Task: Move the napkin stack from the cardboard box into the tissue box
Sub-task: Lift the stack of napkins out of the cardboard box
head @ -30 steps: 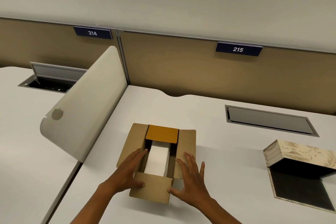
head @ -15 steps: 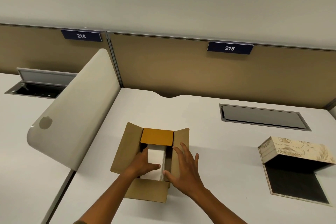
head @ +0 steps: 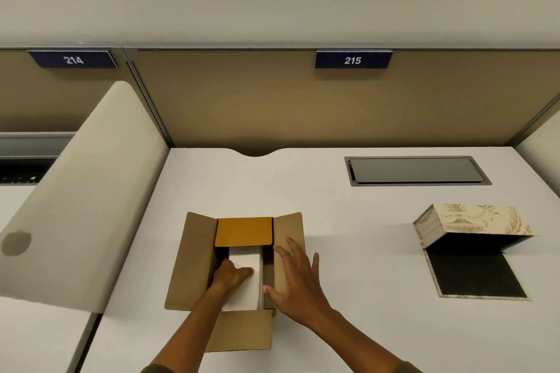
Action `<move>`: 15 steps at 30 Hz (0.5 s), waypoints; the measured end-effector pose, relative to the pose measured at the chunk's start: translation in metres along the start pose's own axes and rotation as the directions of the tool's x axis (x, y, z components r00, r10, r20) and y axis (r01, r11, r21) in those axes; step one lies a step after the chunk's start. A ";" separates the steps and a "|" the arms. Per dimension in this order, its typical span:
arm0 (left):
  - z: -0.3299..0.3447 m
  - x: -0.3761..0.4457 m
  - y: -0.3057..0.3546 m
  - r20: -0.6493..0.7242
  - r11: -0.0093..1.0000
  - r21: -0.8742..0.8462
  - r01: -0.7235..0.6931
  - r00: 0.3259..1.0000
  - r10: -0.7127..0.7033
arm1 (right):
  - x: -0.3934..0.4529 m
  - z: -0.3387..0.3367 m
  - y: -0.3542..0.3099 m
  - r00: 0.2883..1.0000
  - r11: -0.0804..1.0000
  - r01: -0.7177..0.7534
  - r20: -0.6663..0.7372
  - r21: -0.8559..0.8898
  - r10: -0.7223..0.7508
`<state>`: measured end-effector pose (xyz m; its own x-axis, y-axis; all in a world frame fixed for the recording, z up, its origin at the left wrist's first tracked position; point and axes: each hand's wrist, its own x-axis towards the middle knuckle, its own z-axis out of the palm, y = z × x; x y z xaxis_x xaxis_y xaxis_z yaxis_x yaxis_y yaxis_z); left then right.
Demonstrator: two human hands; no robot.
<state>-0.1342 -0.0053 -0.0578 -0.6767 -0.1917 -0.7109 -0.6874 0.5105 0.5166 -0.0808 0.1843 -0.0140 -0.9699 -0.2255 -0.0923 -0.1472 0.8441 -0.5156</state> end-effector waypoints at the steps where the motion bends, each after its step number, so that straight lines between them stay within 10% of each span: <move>1: 0.001 -0.001 0.001 -0.007 1.000 -0.011 0.007 1.000 -0.007 | 0.000 0.003 0.001 1.000 1.000 -0.004 0.007 -0.006 0.004; 15: 0.008 0.018 -0.010 0.059 0.964 -0.260 0.052 0.998 -0.038 | 0.002 0.017 0.016 0.994 0.995 -0.032 0.108 0.098 0.021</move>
<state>-0.1372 -0.0072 -0.0796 -0.6337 -0.1612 -0.7566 -0.7664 0.2642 0.5856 -0.0815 0.1888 -0.0370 -0.9462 -0.2587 -0.1943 -0.0966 0.7989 -0.5936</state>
